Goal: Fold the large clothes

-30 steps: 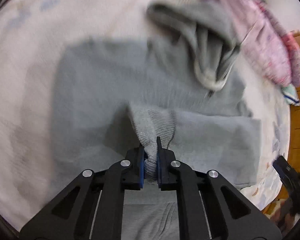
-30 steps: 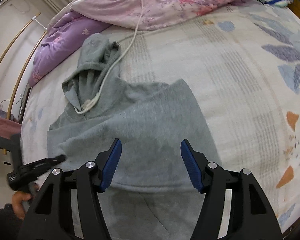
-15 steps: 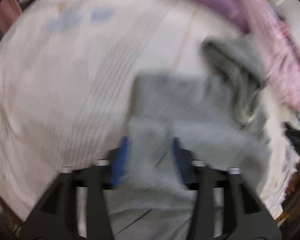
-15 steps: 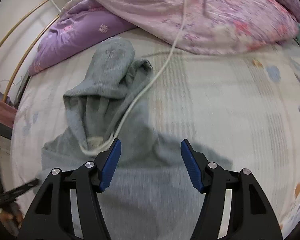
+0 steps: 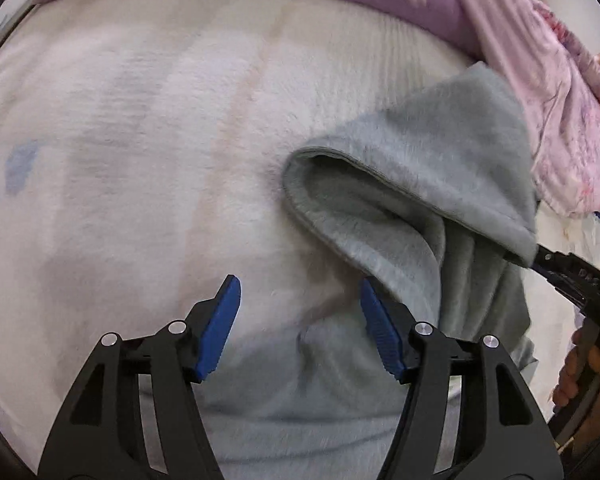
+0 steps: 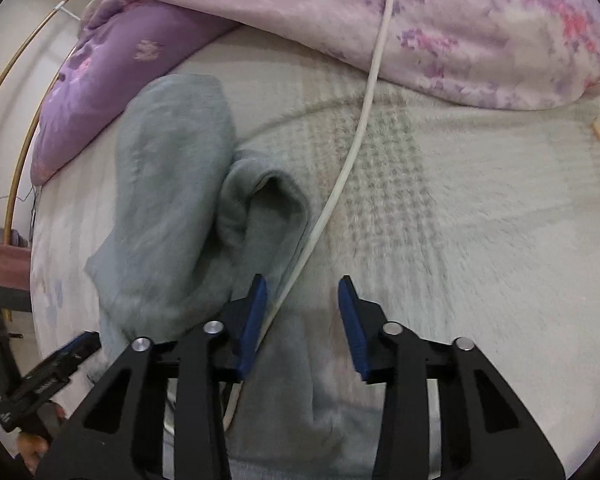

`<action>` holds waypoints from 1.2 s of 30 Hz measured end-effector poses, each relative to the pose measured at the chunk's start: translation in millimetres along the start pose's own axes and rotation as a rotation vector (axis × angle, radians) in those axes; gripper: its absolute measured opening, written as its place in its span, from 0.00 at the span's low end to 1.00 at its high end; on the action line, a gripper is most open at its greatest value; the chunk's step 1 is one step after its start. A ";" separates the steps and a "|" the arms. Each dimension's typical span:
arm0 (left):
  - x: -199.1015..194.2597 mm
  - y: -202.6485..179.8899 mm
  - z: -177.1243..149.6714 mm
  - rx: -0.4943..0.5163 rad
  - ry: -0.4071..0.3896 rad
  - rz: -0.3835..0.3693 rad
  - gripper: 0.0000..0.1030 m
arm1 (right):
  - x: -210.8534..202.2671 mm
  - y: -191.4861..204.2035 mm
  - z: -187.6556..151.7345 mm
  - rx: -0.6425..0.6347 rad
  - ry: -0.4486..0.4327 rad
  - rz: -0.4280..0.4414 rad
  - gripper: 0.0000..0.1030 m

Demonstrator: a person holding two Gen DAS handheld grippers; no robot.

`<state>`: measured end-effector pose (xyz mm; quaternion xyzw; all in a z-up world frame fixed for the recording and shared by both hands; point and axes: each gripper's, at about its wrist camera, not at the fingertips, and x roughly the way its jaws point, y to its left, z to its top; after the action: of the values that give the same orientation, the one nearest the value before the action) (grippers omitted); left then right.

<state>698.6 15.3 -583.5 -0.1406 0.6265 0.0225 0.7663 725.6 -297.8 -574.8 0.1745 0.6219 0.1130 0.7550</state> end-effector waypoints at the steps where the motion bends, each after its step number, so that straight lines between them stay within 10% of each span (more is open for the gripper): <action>1: 5.6 -2.7 2.9 0.003 -0.005 0.007 0.62 | 4.4 -0.7 3.5 0.002 0.010 0.007 0.28; 3: 15.6 -3.5 6.5 -0.012 0.008 0.015 0.62 | 11.0 -1.9 7.7 -0.003 0.023 0.029 0.09; 10: 22.9 -18.7 18.1 0.050 -0.042 0.097 0.63 | -45.9 -15.2 -10.2 0.011 -0.096 0.123 0.05; 12: 20.3 -19.9 19.1 0.067 -0.066 0.113 0.35 | -58.6 -22.5 -14.4 0.024 -0.123 0.117 0.05; 13: 18.9 -18.6 19.5 0.064 -0.066 0.113 0.04 | -65.8 -30.5 -18.5 0.050 -0.127 0.134 0.05; 14: 17.0 -14.1 19.2 0.046 -0.053 0.086 0.00 | -71.9 -39.5 -23.9 0.082 -0.137 0.160 0.05; 21: -3.8 44.4 7.4 -0.100 -0.043 -0.007 0.00 | -67.5 -161.9 -57.5 0.407 -0.125 0.053 0.00; 27: -2.4 24.8 18.2 -0.058 -0.058 -0.064 0.32 | -57.4 -98.4 -29.7 0.204 -0.113 0.124 0.20; 30: 9.1 9.6 19.7 -0.030 -0.043 -0.041 0.39 | -37.9 -77.5 -21.5 0.162 -0.080 0.110 0.47; 34: 20.2 6.6 29.4 -0.047 -0.052 -0.035 0.42 | -14.2 -65.9 -7.2 0.170 -0.069 0.049 0.47; 36: 15.2 10.7 36.8 -0.084 -0.053 -0.078 0.42 | -9.1 -72.1 -1.8 0.183 -0.064 0.084 0.28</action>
<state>734.6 32.4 -593.7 -0.1966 0.5984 0.0226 0.7764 718.7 -366.9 -596.1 0.2719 0.5971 0.0817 0.7502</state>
